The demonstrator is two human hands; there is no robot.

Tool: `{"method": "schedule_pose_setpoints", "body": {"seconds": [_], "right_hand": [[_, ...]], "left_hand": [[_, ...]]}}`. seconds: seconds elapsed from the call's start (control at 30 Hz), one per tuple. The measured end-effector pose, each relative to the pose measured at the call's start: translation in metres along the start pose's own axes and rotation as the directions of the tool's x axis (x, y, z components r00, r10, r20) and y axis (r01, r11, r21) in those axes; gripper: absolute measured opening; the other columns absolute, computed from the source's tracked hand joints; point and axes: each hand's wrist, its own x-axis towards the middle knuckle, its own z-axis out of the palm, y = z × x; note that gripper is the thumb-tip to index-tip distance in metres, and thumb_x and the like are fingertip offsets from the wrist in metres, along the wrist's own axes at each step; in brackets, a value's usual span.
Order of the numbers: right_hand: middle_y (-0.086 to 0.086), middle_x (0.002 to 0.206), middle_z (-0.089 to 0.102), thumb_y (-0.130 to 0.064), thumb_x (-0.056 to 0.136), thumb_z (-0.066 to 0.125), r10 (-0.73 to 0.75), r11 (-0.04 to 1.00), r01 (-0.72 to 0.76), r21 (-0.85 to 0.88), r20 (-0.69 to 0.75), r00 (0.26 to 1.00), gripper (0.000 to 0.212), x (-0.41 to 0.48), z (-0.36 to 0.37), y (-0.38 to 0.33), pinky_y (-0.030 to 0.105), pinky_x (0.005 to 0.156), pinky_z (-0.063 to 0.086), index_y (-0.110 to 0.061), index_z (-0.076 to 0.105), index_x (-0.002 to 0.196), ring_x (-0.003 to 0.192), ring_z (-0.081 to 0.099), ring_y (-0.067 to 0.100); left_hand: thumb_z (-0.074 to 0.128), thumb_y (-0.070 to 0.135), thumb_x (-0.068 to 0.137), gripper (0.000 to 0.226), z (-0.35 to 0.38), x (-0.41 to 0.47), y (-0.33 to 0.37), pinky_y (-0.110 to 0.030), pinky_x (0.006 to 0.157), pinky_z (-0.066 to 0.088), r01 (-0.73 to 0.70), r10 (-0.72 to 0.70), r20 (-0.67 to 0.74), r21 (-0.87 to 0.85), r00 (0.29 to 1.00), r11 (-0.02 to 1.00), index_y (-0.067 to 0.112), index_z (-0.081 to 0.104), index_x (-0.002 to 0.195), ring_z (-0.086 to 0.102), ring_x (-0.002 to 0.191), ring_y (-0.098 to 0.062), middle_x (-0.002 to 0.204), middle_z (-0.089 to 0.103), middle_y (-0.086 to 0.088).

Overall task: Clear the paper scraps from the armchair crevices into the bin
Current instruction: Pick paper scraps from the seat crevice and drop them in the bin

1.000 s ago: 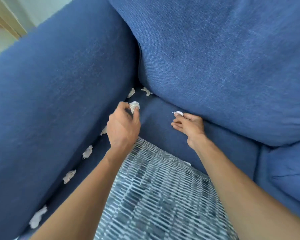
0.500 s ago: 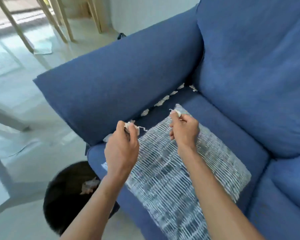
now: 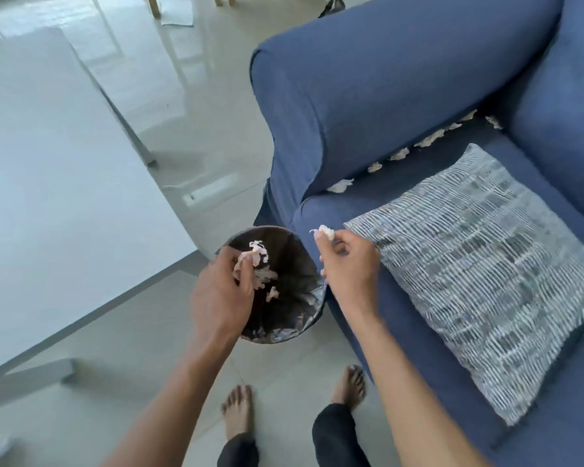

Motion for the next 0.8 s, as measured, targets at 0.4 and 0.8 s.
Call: {"method": "schedule_pose_setpoints", "body": {"seconds": [0.4,0.8], "right_hand": [[-0.007,0.072,0.073,-0.045,0.086,0.062,0.246,0.941,-0.192,-0.279,0.17,0.954,0.032,-0.043,0.071,0.067,0.039,0.081,0.057,-0.022,0.072,0.105,0.074,0.072,0.024],[-0.008,0.07,0.068,-0.027,0.093,0.059,0.109,0.975,-0.064,-0.215,0.201,0.973,0.016,-0.018,0.046,0.052,0.043,0.074,0.059,-0.022,0.071,0.102,0.068,0.071,0.019]], "left_hand": [[0.059,0.031,0.093,0.013,-0.007,-0.004,-0.063,-0.027,0.067,0.037,0.079,-0.084,0.085,0.06,0.993,0.995,0.024,0.068,0.099,0.059,0.092,-0.018,0.097,0.069,0.006],[0.059,0.042,0.09,0.016,0.028,0.009,-0.054,-0.035,0.064,0.054,0.083,-0.111,0.194,0.145,0.975,0.986,0.027,0.062,0.096,0.066,0.076,-0.019,0.084,0.07,0.008]]}}
